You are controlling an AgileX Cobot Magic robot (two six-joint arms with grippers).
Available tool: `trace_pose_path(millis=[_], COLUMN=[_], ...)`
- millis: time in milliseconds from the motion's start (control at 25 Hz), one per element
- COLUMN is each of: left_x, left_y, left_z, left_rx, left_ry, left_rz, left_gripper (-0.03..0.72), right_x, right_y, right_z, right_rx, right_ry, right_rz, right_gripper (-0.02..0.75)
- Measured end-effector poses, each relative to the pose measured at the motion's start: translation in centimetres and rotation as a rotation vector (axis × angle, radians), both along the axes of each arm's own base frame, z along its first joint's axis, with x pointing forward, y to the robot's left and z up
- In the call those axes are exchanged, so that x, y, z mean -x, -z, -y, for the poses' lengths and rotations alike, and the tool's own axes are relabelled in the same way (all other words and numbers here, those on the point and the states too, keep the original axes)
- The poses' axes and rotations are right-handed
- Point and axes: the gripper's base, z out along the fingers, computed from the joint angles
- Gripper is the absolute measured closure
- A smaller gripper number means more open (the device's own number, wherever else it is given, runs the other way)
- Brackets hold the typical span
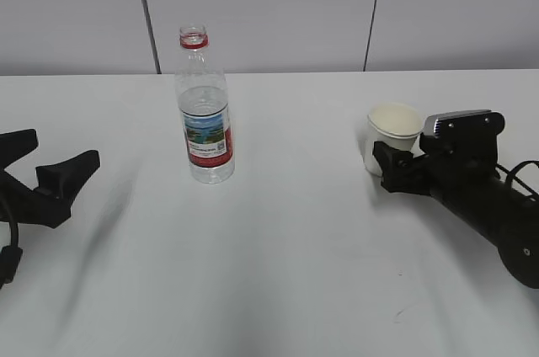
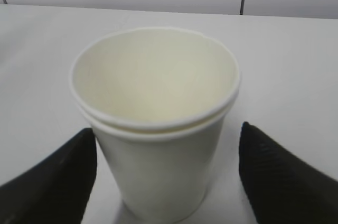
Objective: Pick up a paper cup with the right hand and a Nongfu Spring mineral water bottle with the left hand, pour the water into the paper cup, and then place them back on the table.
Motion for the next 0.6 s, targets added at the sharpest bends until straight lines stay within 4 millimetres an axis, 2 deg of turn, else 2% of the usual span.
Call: trace_pose_path(millis=[440,600], left_x=[0.0,0.0], left_y=[0.0,0.0], left_z=[0.0,0.0], left_rx=[0.002,0.002], left_ry=[-0.003,-0.005], left_rz=[0.000,0.000], left_gripper=[0.098,0.098], right_x=[-2.9,-3.4], right_y=[1.7,2.2], right_z=[-0.7,-0.8], right_rx=[-0.055,-0.059], right_ry=[-0.028,-0.033], right_rz=[0.015,0.015], right_gripper=[0.112,0.112])
